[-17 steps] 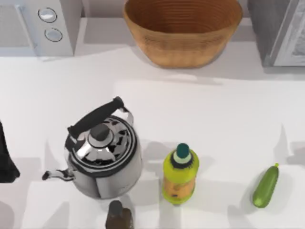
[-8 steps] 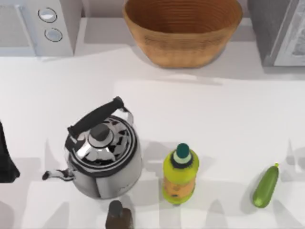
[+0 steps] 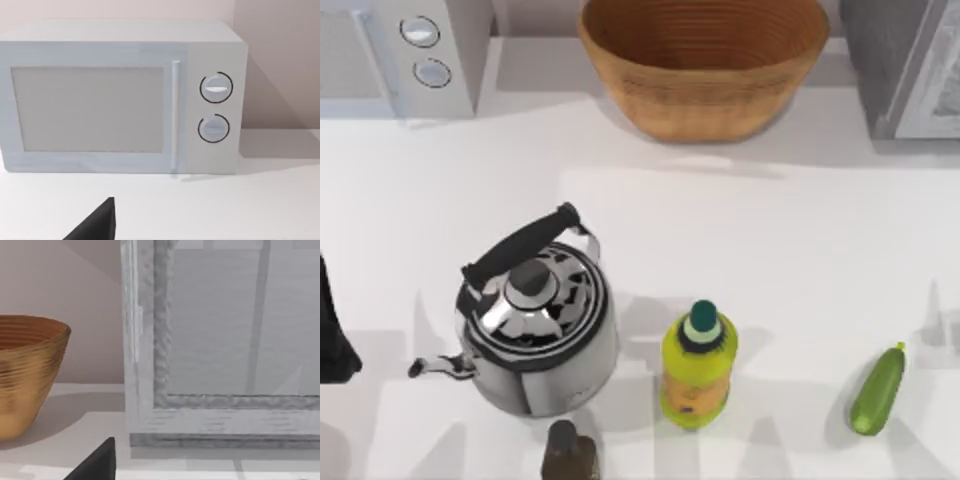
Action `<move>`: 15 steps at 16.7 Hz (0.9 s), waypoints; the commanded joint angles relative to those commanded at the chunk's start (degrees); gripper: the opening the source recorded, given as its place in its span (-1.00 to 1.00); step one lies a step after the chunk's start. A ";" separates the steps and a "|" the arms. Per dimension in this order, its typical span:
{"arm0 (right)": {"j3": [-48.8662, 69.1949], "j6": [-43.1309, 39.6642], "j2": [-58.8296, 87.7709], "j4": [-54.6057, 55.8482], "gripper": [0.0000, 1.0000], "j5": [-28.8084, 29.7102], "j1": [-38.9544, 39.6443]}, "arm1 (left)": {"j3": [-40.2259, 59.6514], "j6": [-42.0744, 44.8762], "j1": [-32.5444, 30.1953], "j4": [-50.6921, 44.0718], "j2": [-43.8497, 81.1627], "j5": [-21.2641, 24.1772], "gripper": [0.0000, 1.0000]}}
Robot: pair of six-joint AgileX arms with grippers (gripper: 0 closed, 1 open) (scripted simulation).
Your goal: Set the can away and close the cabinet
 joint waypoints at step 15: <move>15.60 1.16 70.53 52.56 1.00 -44.35 -45.35 | 0.00 0.00 0.00 0.00 0.00 0.00 1.00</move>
